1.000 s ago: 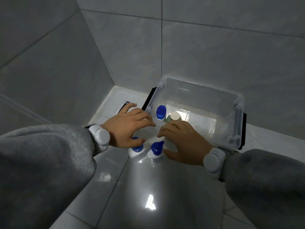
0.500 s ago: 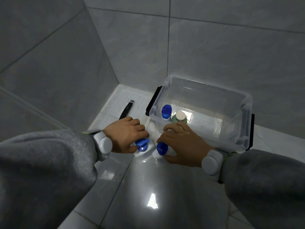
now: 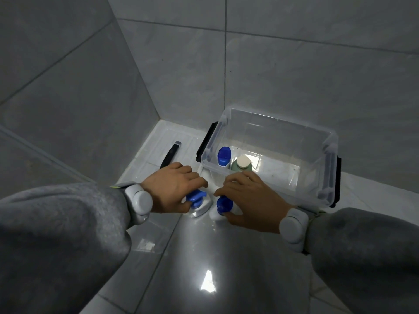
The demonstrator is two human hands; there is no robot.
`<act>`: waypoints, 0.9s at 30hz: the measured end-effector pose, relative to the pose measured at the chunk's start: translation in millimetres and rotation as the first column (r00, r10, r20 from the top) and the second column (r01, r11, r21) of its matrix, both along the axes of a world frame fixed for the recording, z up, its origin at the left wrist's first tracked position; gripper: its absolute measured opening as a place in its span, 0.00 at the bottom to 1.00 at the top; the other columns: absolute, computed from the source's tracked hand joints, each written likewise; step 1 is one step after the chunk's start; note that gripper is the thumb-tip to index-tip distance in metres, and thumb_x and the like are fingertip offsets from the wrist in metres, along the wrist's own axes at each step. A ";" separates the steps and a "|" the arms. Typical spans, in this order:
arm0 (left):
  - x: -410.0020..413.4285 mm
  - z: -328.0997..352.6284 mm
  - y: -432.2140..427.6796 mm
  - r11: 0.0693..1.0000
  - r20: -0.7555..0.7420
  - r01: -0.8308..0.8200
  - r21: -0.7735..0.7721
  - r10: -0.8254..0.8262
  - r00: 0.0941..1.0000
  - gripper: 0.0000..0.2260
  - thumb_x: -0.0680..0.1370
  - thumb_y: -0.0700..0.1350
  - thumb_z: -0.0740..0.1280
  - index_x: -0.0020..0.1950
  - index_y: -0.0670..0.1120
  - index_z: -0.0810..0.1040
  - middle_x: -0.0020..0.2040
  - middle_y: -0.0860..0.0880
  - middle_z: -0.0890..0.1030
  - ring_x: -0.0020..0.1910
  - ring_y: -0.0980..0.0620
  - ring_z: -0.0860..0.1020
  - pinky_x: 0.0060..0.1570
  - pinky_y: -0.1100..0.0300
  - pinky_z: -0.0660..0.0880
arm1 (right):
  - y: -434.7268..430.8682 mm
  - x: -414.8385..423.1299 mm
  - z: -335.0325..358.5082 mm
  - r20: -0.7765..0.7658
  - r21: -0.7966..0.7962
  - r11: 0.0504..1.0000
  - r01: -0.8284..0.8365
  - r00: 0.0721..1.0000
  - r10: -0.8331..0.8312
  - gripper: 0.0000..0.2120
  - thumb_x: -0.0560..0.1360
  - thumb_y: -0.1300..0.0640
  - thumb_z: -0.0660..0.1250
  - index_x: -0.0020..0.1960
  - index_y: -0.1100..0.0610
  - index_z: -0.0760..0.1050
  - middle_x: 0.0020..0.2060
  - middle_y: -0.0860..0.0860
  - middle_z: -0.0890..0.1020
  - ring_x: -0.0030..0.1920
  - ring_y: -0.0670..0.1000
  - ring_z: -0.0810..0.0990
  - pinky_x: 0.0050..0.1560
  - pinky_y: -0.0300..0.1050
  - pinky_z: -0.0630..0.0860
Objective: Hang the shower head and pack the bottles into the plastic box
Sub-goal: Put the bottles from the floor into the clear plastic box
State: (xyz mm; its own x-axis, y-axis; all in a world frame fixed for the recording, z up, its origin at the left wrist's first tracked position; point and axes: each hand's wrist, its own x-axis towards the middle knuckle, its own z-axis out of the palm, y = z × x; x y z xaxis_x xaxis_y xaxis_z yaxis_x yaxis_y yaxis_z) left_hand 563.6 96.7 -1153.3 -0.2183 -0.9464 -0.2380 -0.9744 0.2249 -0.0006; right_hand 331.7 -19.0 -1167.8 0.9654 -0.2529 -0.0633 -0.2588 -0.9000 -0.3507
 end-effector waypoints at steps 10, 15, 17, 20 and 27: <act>-32.6 46.0 -33.0 0.999 -0.145 -0.024 -0.034 0.019 0.989 0.21 0.72 0.64 0.67 0.61 0.57 0.73 0.47 0.58 0.77 0.47 0.56 0.72 0.56 0.60 0.69 | -16.4 -30.3 44.5 0.253 0.160 0.977 0.138 0.951 -0.176 0.26 0.71 0.41 0.70 0.67 0.44 0.70 0.56 0.39 0.77 0.60 0.44 0.70 0.67 0.45 0.62; -51.1 80.2 -63.3 0.997 -0.165 0.001 -0.081 -0.014 0.986 0.20 0.69 0.65 0.67 0.55 0.59 0.69 0.43 0.58 0.78 0.43 0.55 0.73 0.53 0.53 0.74 | -28.7 -44.4 79.8 0.341 0.227 0.950 0.213 0.897 -0.282 0.24 0.71 0.46 0.73 0.64 0.45 0.70 0.53 0.39 0.77 0.58 0.43 0.70 0.63 0.43 0.66; -54.7 89.1 -72.1 0.996 -0.172 -0.012 -0.088 -0.003 0.985 0.21 0.68 0.63 0.69 0.57 0.59 0.69 0.42 0.58 0.78 0.43 0.54 0.73 0.53 0.52 0.74 | -35.4 -47.6 92.9 0.333 0.276 0.930 0.242 0.884 -0.329 0.24 0.71 0.46 0.73 0.64 0.43 0.69 0.54 0.38 0.76 0.60 0.44 0.70 0.63 0.46 0.70; -59.0 105.3 -83.6 0.993 -0.225 -0.039 -0.115 0.013 0.974 0.25 0.66 0.61 0.68 0.61 0.57 0.72 0.41 0.58 0.78 0.42 0.55 0.75 0.51 0.50 0.76 | -46.2 -52.7 111.0 0.399 0.369 0.901 0.227 0.837 -0.374 0.24 0.71 0.49 0.75 0.62 0.42 0.68 0.52 0.40 0.78 0.62 0.49 0.74 0.64 0.51 0.71; -66.8 140.6 -111.3 0.976 -0.342 -0.103 -0.191 0.032 0.939 0.23 0.68 0.60 0.70 0.61 0.56 0.71 0.40 0.56 0.76 0.39 0.58 0.75 0.40 0.56 0.72 | -79.6 -57.0 135.4 0.526 0.447 0.866 0.224 0.718 -0.457 0.25 0.70 0.52 0.76 0.63 0.47 0.69 0.49 0.46 0.81 0.59 0.53 0.78 0.67 0.58 0.69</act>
